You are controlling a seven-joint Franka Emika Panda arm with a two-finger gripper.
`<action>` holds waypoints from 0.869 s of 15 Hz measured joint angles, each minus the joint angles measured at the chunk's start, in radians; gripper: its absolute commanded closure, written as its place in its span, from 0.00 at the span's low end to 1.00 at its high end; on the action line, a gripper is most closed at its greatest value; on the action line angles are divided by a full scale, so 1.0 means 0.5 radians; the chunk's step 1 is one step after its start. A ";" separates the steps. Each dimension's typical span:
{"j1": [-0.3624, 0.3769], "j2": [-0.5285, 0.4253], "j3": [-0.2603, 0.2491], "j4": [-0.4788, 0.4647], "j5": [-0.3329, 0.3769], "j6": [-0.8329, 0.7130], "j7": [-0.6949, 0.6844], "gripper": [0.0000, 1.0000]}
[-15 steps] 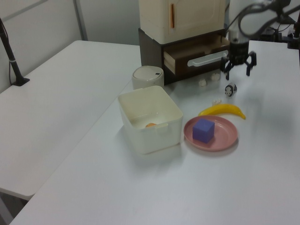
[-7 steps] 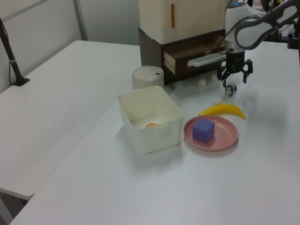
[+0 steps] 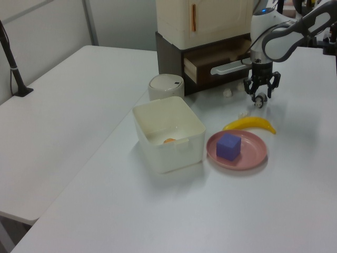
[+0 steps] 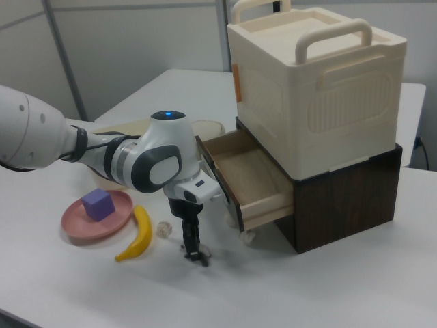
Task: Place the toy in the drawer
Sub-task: 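Move the gripper down over the black-and-white panda toy, then close the gripper on the panda toy and lift it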
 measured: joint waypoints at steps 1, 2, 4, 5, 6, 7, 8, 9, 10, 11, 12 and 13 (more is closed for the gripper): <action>0.002 0.002 0.002 0.005 -0.011 0.001 0.000 1.00; 0.004 0.007 0.005 0.004 -0.037 0.002 0.000 1.00; 0.011 0.008 0.014 0.005 -0.079 0.002 0.000 1.00; 0.018 0.008 0.015 0.006 -0.082 0.002 0.000 1.00; 0.020 0.008 0.019 0.006 -0.082 0.002 0.000 1.00; 0.022 0.007 0.029 0.007 -0.082 0.002 0.000 1.00; 0.024 0.003 0.041 0.010 -0.082 0.002 0.000 1.00; 0.025 -0.007 0.052 0.016 -0.082 0.002 0.000 1.00; 0.026 -0.034 0.069 0.031 -0.082 -0.006 0.000 1.00; 0.026 -0.074 0.097 0.052 -0.082 -0.048 -0.001 1.00; 0.026 -0.108 0.126 0.074 -0.083 -0.098 -0.001 1.00; 0.027 -0.147 0.155 0.101 -0.085 -0.156 -0.003 1.00</action>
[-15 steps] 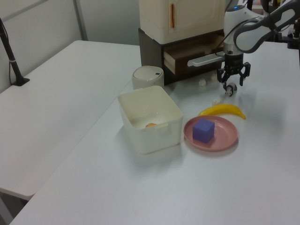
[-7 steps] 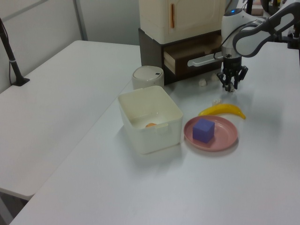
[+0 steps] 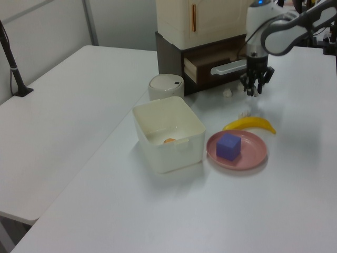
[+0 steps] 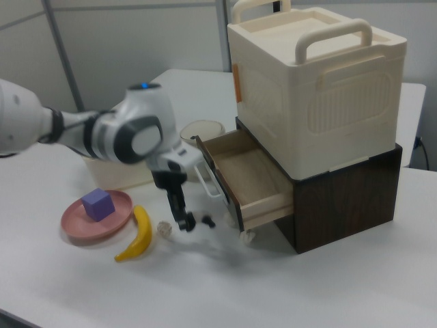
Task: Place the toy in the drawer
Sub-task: 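Close the gripper on the panda toy and lift it, then carry the panda toy over the open wooden drawer and lower it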
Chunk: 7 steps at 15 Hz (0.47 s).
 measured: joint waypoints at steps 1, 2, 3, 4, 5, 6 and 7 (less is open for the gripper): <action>0.002 -0.071 0.032 0.044 -0.007 -0.100 -0.044 1.00; 0.011 -0.144 0.041 0.083 -0.008 -0.201 -0.138 1.00; 0.026 -0.213 0.041 0.126 -0.008 -0.302 -0.209 1.00; 0.036 -0.271 0.041 0.183 -0.008 -0.375 -0.238 1.00; 0.036 -0.310 0.040 0.254 -0.002 -0.406 -0.240 1.00; 0.036 -0.323 0.036 0.304 0.016 -0.411 -0.240 1.00; 0.035 -0.328 0.028 0.356 0.036 -0.411 -0.240 1.00</action>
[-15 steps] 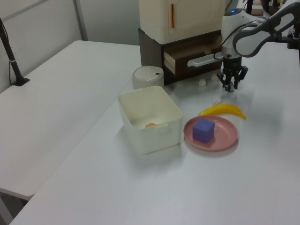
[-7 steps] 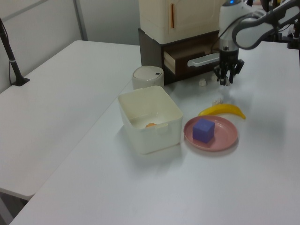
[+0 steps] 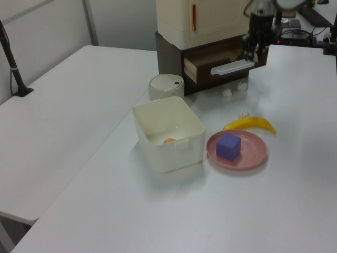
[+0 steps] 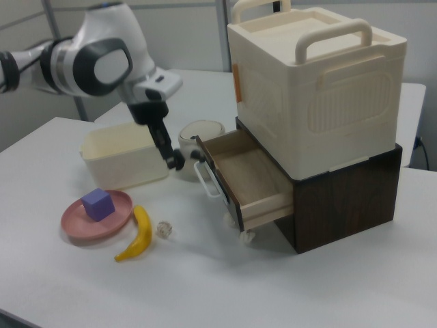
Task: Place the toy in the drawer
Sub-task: 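Carry the panda toy over the open wooden drawer and lower it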
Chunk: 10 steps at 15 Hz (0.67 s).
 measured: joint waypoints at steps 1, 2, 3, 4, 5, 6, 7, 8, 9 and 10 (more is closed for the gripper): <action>-0.004 -0.001 -0.009 0.063 0.023 -0.002 0.000 1.00; -0.013 0.000 -0.012 0.090 0.033 -0.002 0.000 1.00; -0.043 0.002 -0.018 0.123 0.056 -0.002 0.000 1.00; -0.078 0.010 -0.025 0.149 0.107 -0.002 0.007 1.00; -0.112 0.022 -0.043 0.174 0.150 -0.002 0.034 1.00; -0.124 0.034 -0.068 0.196 0.166 -0.002 0.064 1.00; -0.132 0.060 -0.110 0.243 0.176 -0.002 0.111 1.00; -0.137 0.082 -0.125 0.276 0.178 0.003 0.142 1.00; -0.142 0.109 -0.131 0.309 0.178 0.018 0.181 1.00; -0.143 0.138 -0.131 0.333 0.178 0.053 0.215 1.00</action>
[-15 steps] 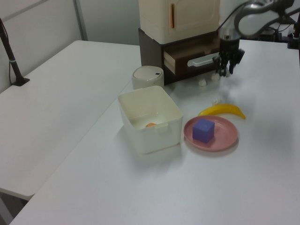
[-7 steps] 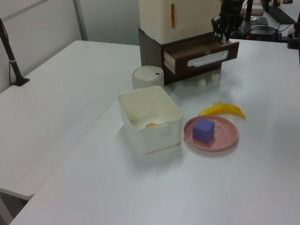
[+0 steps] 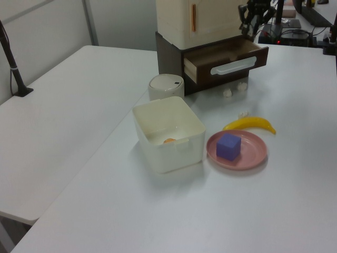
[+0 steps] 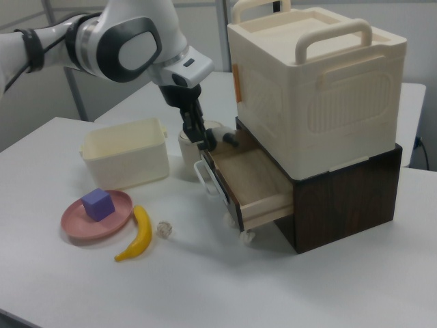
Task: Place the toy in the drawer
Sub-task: 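Carry the panda toy over the open wooden drawer and lower it, then open the gripper to release the panda toy inside the drawer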
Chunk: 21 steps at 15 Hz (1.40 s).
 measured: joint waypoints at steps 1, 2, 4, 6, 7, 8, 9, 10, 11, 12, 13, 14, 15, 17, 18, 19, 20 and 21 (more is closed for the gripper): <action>0.001 0.032 0.000 0.014 0.000 0.044 0.029 1.00; 0.001 0.065 0.000 0.021 0.000 0.083 0.054 1.00; 0.000 0.151 -0.004 0.032 0.000 0.168 0.116 1.00; 0.000 0.208 -0.005 0.054 -0.005 0.200 0.153 1.00; 0.000 0.234 -0.006 0.066 -0.011 0.218 0.172 1.00; 0.000 0.259 -0.006 0.074 -0.023 0.245 0.201 1.00; 0.000 0.281 -0.006 0.079 -0.045 0.275 0.233 1.00; 0.000 0.300 -0.007 0.080 -0.070 0.302 0.259 1.00; 0.000 0.319 -0.010 0.081 -0.086 0.329 0.285 1.00; 0.000 0.339 -0.023 0.082 -0.090 0.353 0.315 0.88; 0.000 0.360 -0.046 0.084 -0.092 0.375 0.336 0.42; -0.001 0.379 -0.070 0.088 -0.092 0.388 0.345 0.22; -0.001 0.398 -0.089 0.096 -0.092 0.394 0.350 0.21; -0.001 0.420 -0.110 0.116 -0.092 0.395 0.356 0.03; -0.001 0.423 -0.112 0.126 -0.092 0.395 0.360 0.03; 0.000 0.423 -0.112 0.129 -0.092 0.395 0.363 0.01; 0.000 0.423 -0.112 0.131 -0.092 0.395 0.364 0.00; 0.000 0.423 -0.112 0.132 -0.092 0.395 0.365 0.00</action>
